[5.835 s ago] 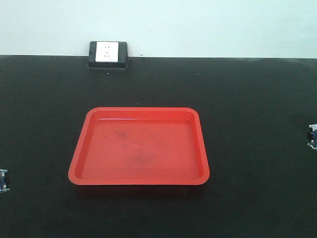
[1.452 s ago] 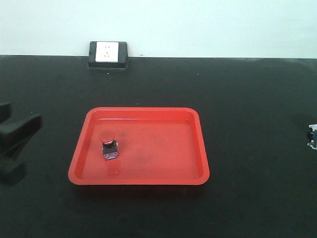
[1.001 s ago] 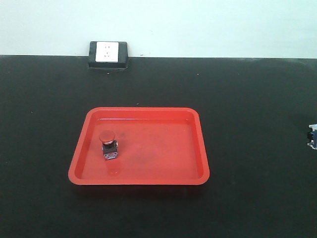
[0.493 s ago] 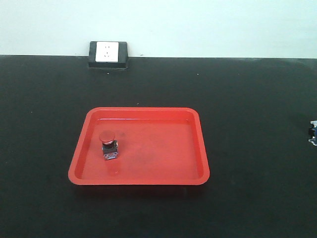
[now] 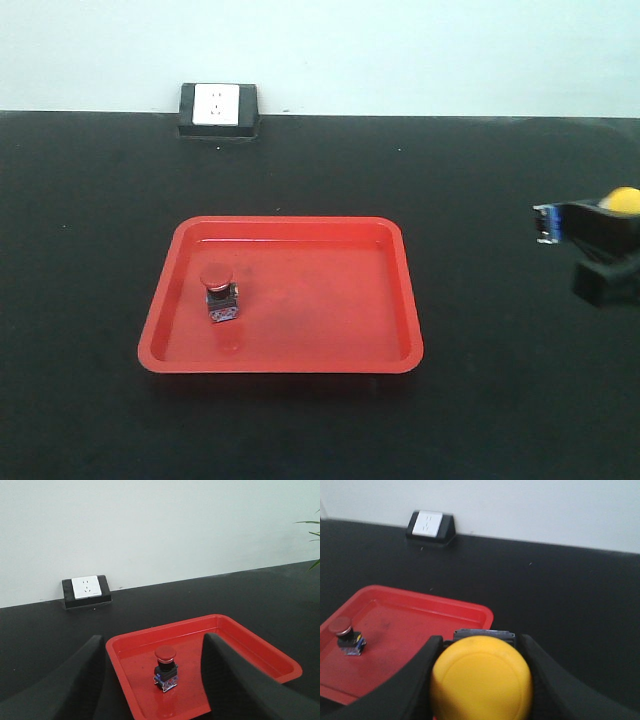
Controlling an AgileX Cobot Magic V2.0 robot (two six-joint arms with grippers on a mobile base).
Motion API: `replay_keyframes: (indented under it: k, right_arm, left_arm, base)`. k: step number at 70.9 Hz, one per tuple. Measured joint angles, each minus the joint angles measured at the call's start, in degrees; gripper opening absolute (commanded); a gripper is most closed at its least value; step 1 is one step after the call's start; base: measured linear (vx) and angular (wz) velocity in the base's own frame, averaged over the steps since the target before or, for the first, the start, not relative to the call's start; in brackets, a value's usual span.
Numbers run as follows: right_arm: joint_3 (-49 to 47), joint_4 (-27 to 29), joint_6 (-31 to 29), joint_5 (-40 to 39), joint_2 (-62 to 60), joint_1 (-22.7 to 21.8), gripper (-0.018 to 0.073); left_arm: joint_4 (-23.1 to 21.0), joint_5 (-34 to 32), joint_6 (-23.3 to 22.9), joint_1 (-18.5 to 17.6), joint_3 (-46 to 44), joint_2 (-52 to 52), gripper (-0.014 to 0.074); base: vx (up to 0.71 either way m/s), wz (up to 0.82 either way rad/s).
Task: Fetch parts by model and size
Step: 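Lower the yellow button into the tray with the right gripper and release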
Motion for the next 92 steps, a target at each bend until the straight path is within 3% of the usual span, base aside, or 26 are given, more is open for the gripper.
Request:
replay_keyframes:
  k: [22,31,43,51,61,92]
  right_arm:
    - [-12.78,14.83,-15.86,8.15,20.37,0.00,0.0011]
    - [-18.42,17.36,-19.19,12.56,27.69,0.26,0.0015]
    - [-24.33,14.44,-19.46,14.44,36.08,4.92,0.0019]
    - [-27.92,10.55,-14.43,15.25,41.60,7.82,0.0022]
    - [-31.03,6.05,-8.49,16.52,48.13,8.06,0.0025]
    - [-38.22,4.86,-7.61,18.78,63.75,8.06,0.0095]
  left_arm:
    - [0.00,-0.45,0.00,0.00,0.00,0.00,0.0411]
    - [0.00,-0.59,0.00,0.00,0.00,0.00,0.0411]
    - [0.00,-0.64,0.02,0.00,0.00,0.00,0.0411]
    - [0.00,-0.82,0.02,0.00,0.00,0.00,0.0411]
    - [0.00,-0.95,0.02,0.00,0.00,0.00,0.0411]
    - [0.00,-0.95,0.02,0.00,0.00,0.00,0.0411]
  base:
    - [0.00,0.00]
    - [0.00,0.00]
    - [0.00,0.00]
    - [0.00,0.00]
    - [0.00,0.00]
    - [0.00,0.00]
